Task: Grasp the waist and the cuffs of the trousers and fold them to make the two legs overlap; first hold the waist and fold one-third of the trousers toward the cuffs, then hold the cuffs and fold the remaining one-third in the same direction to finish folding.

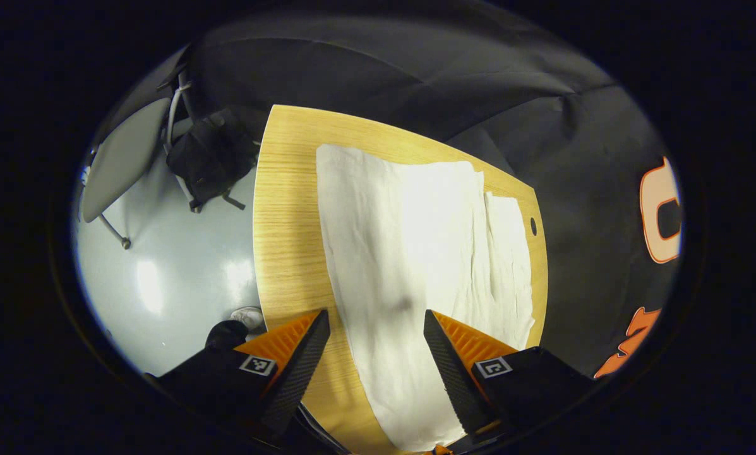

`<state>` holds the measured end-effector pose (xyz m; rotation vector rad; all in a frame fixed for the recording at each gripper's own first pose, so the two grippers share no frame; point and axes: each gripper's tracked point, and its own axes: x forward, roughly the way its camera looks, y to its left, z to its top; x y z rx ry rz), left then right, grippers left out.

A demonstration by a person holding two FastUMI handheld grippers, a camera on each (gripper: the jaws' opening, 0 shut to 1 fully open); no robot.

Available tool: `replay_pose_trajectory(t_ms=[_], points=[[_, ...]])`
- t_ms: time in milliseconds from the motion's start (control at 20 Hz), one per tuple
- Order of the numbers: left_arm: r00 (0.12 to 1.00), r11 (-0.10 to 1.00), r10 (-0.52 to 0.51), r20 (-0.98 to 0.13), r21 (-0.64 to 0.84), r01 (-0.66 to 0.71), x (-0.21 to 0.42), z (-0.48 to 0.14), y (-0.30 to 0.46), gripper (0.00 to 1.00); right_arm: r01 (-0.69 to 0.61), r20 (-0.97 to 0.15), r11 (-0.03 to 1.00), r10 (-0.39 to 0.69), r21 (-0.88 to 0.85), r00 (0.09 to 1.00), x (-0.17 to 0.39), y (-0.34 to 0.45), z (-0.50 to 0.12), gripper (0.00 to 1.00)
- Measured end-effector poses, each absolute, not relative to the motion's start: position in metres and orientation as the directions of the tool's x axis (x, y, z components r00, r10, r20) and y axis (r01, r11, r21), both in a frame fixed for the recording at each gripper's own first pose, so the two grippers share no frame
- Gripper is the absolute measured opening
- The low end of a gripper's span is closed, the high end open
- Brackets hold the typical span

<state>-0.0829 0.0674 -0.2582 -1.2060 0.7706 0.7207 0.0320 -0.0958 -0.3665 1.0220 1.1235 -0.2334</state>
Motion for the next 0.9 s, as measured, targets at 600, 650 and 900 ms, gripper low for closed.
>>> replay_pose_trajectory(t_ms=[600, 650, 900], points=[[0.579, 0.139, -0.017, -0.815, -0.575, -0.806, -0.060, -0.282, 0.053, 0.24, 0.632, -0.821, 0.524, 0.332, 0.571, 0.465, 0.032, -0.095, -0.367, 0.03], [0.584, 0.118, -0.010, -0.811, -0.581, -0.805, -0.058, -0.282, 0.057, 0.05, 0.631, -0.820, 0.524, 0.337, 0.572, 0.463, 0.032, -0.096, -0.367, 0.04], [0.584, 0.196, -0.023, -0.812, -0.576, -0.794, -0.055, -0.274, 0.059, 0.04, 0.624, -0.822, 0.537, 0.336, 0.568, 0.460, 0.031, -0.097, -0.365, 0.03]])
